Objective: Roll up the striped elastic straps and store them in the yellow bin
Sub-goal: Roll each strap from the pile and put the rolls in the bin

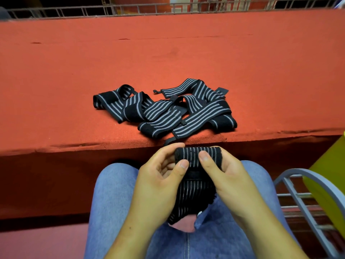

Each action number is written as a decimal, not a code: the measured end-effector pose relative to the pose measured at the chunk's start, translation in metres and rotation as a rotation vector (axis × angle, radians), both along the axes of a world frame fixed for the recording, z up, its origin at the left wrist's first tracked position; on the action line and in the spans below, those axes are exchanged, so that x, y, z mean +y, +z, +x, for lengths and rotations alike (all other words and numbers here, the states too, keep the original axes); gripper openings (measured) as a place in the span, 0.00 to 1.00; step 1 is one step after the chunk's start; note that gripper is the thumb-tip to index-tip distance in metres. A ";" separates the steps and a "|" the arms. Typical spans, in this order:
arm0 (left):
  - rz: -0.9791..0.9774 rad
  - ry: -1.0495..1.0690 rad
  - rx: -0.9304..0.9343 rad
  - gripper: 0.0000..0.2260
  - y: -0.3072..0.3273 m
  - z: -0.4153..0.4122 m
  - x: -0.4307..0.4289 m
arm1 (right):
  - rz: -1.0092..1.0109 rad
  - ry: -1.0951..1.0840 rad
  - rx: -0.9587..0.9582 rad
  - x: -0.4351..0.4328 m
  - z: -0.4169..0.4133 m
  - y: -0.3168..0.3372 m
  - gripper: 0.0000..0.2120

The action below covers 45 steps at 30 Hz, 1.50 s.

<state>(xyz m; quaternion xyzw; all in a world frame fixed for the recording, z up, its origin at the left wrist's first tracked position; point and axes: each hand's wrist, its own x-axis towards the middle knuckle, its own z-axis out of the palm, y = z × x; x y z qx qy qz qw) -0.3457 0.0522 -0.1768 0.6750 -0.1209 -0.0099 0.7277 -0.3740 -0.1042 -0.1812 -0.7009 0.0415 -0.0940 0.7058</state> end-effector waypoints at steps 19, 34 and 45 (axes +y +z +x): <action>-0.010 -0.017 -0.119 0.20 0.004 -0.002 0.000 | 0.122 0.055 0.192 0.002 0.000 0.001 0.47; -0.007 -0.001 -0.109 0.26 -0.003 0.002 0.000 | 0.059 -0.023 0.081 0.001 -0.002 0.003 0.18; 0.121 -0.103 0.056 0.26 -0.006 -0.002 0.000 | -0.056 0.006 0.022 0.004 -0.003 0.005 0.10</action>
